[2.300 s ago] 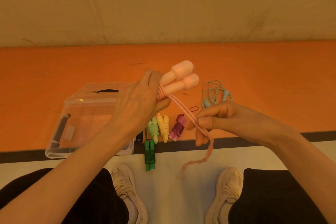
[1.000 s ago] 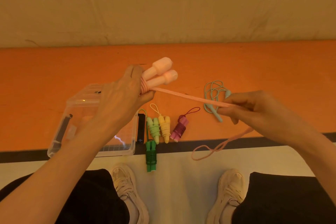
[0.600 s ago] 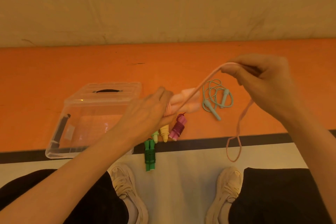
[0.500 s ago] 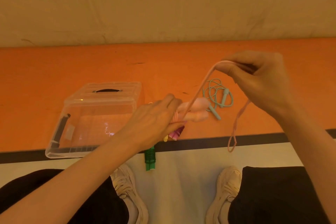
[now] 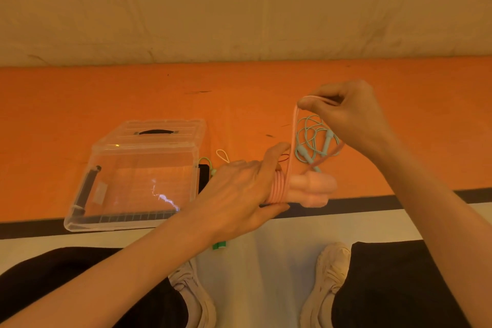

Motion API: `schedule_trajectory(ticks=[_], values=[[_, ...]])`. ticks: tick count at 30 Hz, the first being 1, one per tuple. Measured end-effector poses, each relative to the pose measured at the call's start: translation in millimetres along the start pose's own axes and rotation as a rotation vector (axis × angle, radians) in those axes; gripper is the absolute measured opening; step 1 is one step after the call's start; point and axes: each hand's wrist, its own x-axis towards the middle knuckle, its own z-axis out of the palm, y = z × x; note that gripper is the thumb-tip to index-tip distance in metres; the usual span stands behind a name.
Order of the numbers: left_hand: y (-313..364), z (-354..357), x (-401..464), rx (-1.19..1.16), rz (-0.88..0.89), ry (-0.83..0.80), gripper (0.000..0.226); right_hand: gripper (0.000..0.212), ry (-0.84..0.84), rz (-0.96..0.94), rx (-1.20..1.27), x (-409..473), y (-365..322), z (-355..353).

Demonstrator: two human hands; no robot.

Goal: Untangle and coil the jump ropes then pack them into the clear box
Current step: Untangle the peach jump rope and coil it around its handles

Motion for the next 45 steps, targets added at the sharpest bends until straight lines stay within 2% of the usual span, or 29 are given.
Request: schedule_trajectory(ticks=[2, 6, 10, 15, 21, 27, 34, 37, 41, 45], values=[[-1, -2, -1, 0.026, 0.03, 0.009, 0.085, 0.013, -0.012, 0.032, -0.016, 2, 3, 0], [3, -9, 0, 0.081, 0.069, 0.048, 0.062, 0.011, -0.033, 0.084, 0.003, 2, 8, 0], [9, -12, 0, 0.057, 0.125, 0.02, 0.048, 0.013, -0.057, 0.118, 0.072, 4, 12, -2], [8, -12, -1, -0.046, 0.084, -0.003, 0.047, 0.025, -0.119, 0.203, 0.14, 3, 19, -8], [9, -19, 1, -0.145, 0.107, 0.056, 0.053, 0.012, -0.254, 0.338, 0.327, 3, 34, -18], [8, -17, 2, -0.094, 0.157, 0.065, 0.05, 0.003, -0.224, 0.357, 0.356, 6, 39, -17], [-6, -21, -2, -0.205, 0.101, 0.121, 0.054, 0.021, -0.356, 0.395, 0.543, 6, 39, -25], [-13, -28, -3, -0.236, 0.047, 0.176, 0.057, 0.027, -0.419, 0.356, 0.5, 3, 43, -33], [-16, -31, -4, -0.279, 0.017, 0.203, 0.058, 0.014, -0.282, 0.291, 0.297, -1, 40, -34], [-13, -28, -3, -0.253, 0.024, 0.197, 0.058, 0.009, -0.25, 0.212, 0.133, -3, 32, -29]])
